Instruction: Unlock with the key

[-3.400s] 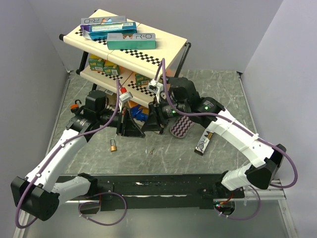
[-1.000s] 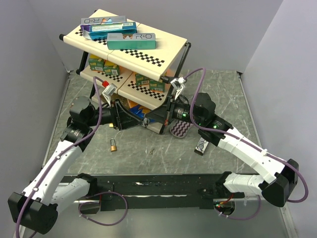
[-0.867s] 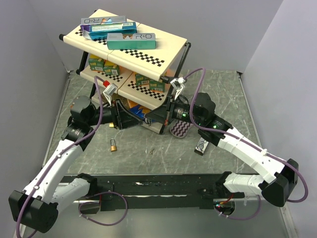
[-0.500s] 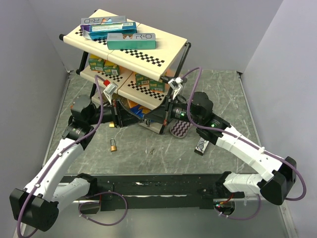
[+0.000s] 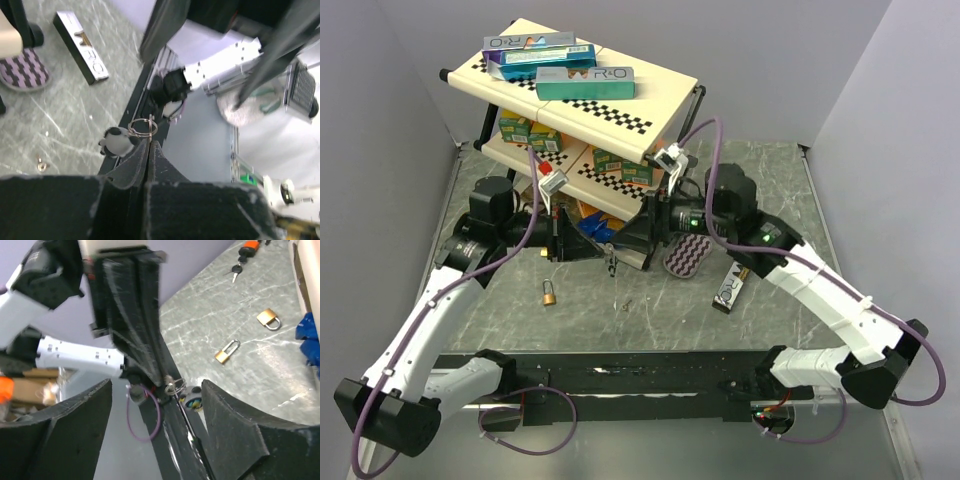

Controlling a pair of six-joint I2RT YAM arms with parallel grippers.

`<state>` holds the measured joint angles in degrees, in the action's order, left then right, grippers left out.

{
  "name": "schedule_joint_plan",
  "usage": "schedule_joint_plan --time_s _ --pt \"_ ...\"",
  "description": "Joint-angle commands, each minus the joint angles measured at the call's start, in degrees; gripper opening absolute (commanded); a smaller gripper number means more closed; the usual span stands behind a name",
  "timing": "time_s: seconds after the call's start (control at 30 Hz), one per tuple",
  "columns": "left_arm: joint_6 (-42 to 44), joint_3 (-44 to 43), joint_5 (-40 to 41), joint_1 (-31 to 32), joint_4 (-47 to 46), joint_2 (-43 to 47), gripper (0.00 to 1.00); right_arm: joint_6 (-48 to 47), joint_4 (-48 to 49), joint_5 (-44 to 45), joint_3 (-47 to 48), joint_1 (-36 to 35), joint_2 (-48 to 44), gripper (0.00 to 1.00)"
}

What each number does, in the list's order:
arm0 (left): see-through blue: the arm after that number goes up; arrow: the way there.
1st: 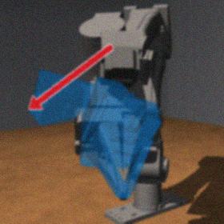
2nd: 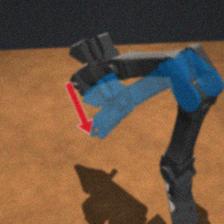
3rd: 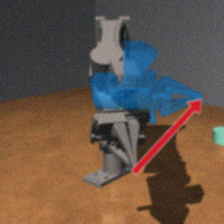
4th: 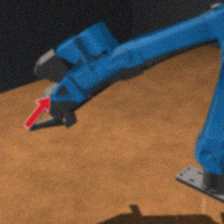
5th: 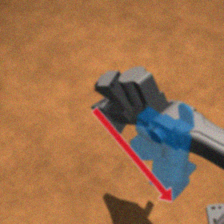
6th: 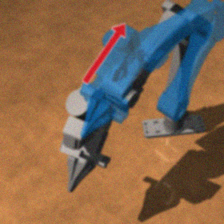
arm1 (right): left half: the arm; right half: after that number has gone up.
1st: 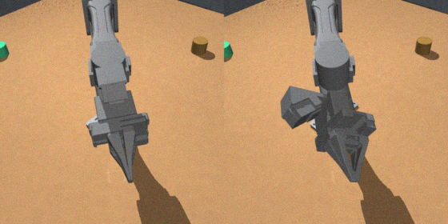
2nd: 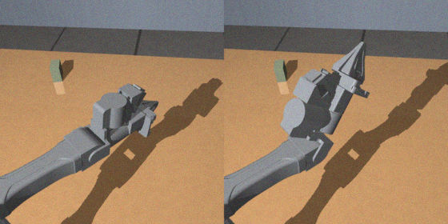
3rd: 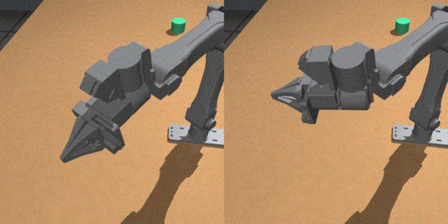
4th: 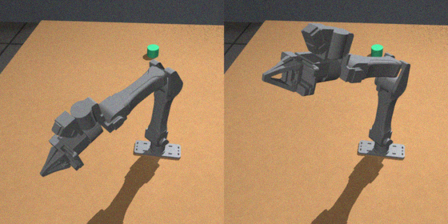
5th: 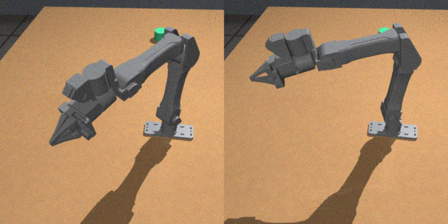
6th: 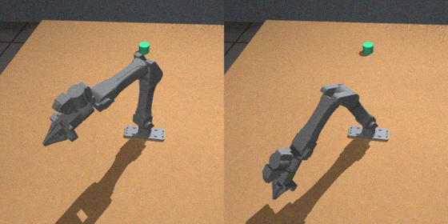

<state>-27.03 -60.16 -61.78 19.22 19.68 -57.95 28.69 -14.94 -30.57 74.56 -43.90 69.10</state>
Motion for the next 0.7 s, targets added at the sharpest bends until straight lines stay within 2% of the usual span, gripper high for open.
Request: schedule_joint_plan --time_s 0.0,0.2,0.4,0.67 --pt "10.5 -4.3 -4.3 0.1 13.5 -0.8 0.01 -11.7 -14.7 -3.1 9.3 -0.2 2.2 0.79" --pt "8.5 -3.6 -5.9 0.2 11.2 -0.5 0.01 -18.0 -23.5 1.0 14.2 -3.0 5.4 0.75" --pt "8.3 -3.5 -7.0 0.2 11.2 -0.7 0.01 -18.6 -22.0 -0.2 13.7 -5.7 8.2 0.64" --pt "8.0 -3.1 -7.4 0.2 10.9 -0.3 0.01 -18.7 -20.1 -1.1 13.9 -6.0 9.9 0.54"
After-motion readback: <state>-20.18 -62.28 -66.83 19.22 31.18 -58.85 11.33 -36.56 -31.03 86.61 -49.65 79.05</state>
